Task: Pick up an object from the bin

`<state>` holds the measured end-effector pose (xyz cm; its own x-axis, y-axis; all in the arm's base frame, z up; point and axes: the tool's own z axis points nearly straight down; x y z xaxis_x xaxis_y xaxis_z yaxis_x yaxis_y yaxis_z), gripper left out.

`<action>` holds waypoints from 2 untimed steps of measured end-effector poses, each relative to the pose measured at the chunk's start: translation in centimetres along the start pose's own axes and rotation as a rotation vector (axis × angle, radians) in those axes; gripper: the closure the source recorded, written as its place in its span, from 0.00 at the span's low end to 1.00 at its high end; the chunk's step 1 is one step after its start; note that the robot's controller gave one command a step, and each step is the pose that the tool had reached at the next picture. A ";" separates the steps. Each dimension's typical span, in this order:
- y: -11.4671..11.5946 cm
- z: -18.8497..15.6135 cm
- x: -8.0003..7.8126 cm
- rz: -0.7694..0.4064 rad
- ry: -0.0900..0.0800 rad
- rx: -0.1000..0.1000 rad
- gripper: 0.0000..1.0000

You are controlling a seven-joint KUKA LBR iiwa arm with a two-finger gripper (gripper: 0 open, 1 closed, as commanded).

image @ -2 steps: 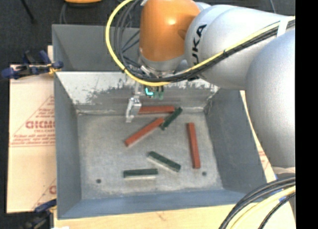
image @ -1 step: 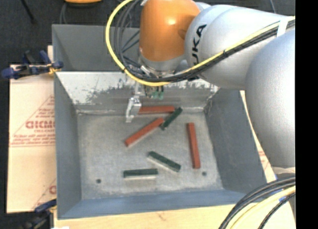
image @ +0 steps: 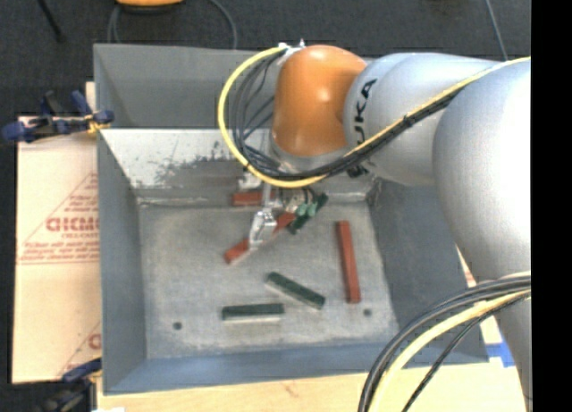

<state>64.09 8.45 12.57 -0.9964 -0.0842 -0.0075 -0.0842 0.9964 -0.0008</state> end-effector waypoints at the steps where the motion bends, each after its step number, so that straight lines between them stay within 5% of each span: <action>1: -1.9 0.4 0.9 -0.018 0.008 0.000 0.00; 2: -2.2 -0.2 -0.1 -0.036 -0.001 0.000 0.00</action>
Offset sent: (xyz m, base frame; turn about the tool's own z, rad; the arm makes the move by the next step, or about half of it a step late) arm 0.0060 -0.0228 -0.0088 -0.0505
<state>64.35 6.23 12.78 -0.9927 -0.1199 -0.0084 -0.1199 0.9928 -0.0015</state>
